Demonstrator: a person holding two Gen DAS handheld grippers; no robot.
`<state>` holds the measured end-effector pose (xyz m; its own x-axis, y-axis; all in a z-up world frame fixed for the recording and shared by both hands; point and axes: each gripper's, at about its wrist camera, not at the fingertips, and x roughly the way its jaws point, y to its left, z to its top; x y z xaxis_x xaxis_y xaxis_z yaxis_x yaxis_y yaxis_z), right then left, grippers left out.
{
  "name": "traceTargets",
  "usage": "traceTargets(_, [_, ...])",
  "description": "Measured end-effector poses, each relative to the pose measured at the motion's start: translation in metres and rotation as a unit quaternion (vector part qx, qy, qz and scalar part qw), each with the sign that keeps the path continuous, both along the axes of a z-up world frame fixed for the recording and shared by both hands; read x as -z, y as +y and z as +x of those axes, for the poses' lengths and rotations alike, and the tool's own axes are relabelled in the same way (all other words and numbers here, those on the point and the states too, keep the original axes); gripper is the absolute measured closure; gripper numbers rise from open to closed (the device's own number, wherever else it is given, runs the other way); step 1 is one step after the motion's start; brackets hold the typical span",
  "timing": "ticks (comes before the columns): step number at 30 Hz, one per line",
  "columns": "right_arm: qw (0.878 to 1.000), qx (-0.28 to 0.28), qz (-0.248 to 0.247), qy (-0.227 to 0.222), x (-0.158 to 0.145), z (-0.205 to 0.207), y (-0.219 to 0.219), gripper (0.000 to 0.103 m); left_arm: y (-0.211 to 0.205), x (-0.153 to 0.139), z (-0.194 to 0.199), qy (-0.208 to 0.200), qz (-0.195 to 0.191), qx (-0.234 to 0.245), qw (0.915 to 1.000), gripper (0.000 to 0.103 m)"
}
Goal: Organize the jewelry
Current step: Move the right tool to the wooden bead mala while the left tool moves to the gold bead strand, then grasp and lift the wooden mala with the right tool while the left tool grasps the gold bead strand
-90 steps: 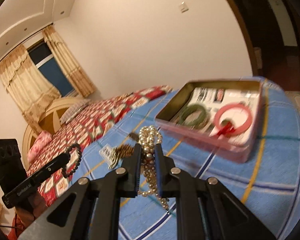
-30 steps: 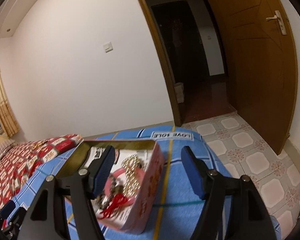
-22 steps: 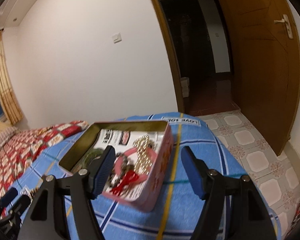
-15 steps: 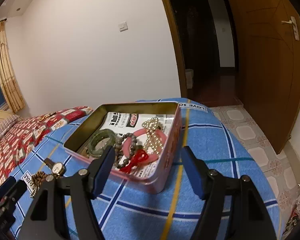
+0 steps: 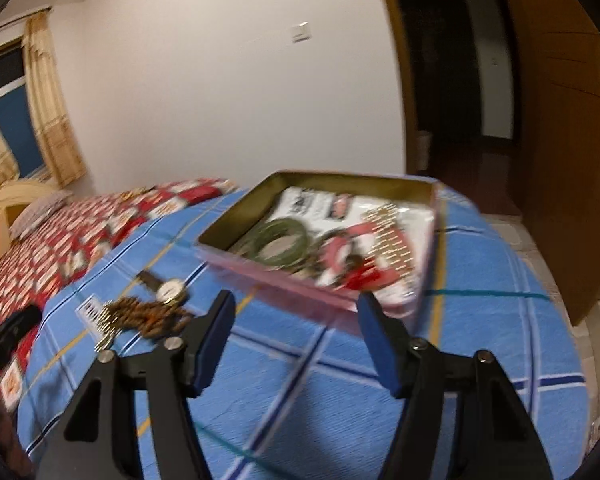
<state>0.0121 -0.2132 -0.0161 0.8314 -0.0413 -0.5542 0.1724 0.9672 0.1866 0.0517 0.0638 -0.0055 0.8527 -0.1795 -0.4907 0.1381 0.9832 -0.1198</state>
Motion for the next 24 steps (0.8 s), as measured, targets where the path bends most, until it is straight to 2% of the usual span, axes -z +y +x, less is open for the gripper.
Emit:
traceTargets(2, [1.0, -0.021, -0.007, 0.0, -0.001, 0.001, 0.013, 0.039, 0.007, 0.001, 0.002, -0.003, 0.007, -0.014, 0.9999, 0.041])
traceTargets(6, [0.997, -0.07, -0.009, 0.008, 0.001, 0.008, 0.037, 0.04, 0.017, 0.005, 0.007, 0.012, -0.012, -0.02, 0.9997, 0.041])
traceTargets(9, [0.995, -0.102, -0.009, 0.018, 0.003, 0.017, 0.051, 0.04, 0.018, 0.007, 0.008, 0.017, -0.011, -0.021, 0.9996, 0.041])
traceTargets(15, [0.983, -0.171, -0.038, 0.056, 0.014, 0.055, 0.088, 0.039, 0.017, 0.009, 0.01, 0.024, -0.013, -0.015, 0.9995, 0.041])
traceTargets(19, [0.976, -0.187, -0.045, 0.1, 0.025, 0.084, 0.104, 0.039, 0.019, 0.012, 0.011, 0.031, -0.02, -0.011, 0.9993, 0.041])
traceTargets(22, [0.973, -0.192, -0.043, 0.121, 0.031, 0.098, 0.11, 0.034, 0.018, 0.014, 0.013, 0.038, -0.02, -0.01, 0.999, 0.041])
traceTargets(24, [0.972, -0.196, -0.055, 0.12, 0.03, 0.098, 0.114, 0.034, 0.018, 0.014, 0.015, 0.042, -0.02, -0.008, 0.9989, 0.041])
